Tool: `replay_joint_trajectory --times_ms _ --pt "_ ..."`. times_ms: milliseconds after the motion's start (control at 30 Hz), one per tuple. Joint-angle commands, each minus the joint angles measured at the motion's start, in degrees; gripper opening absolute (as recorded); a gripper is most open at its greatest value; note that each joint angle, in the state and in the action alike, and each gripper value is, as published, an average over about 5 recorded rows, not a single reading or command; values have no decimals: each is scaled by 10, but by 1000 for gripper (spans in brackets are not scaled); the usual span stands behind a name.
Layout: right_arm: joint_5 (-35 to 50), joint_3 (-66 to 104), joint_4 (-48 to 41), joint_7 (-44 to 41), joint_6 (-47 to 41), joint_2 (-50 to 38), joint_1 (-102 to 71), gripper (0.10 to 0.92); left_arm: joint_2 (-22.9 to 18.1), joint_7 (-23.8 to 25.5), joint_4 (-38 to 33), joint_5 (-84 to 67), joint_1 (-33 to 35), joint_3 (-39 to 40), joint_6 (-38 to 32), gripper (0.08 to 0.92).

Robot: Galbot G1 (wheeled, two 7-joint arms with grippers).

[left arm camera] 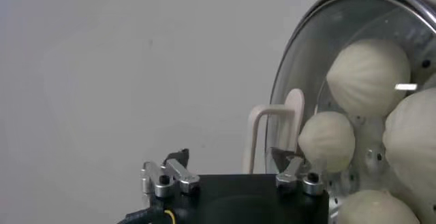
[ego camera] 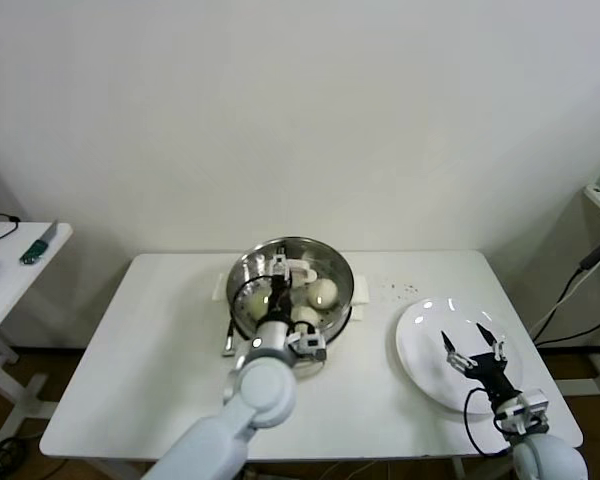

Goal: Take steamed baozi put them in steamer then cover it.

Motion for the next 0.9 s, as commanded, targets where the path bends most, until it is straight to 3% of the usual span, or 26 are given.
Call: replay_joint_trajectory --times_ms 33,233,467,567,700,900 --pt "-4 -1 2 1 -8 0 1 823 39 -1 -104 -44 48 -28 28 797" --pt "-12 -1 7 7 -22 -2 0 823 67 -38 -152 -100 89 -60 28 822" --pt "-19 9 22 9 -30 -1 -9 823 101 -146 -205 -316 149 -158 0 823" --pt "-8 16 28 11 -29 1 -14 823 106 -201 -214 -411 195 -231 -61 823" --pt "-5 24 39 12 -27 3 -24 823 77 -255 -215 -545 273 -343 -165 823" --pt "-3 28 49 12 -18 6 -33 823 13 -265 -185 -719 360 -446 -329 823"
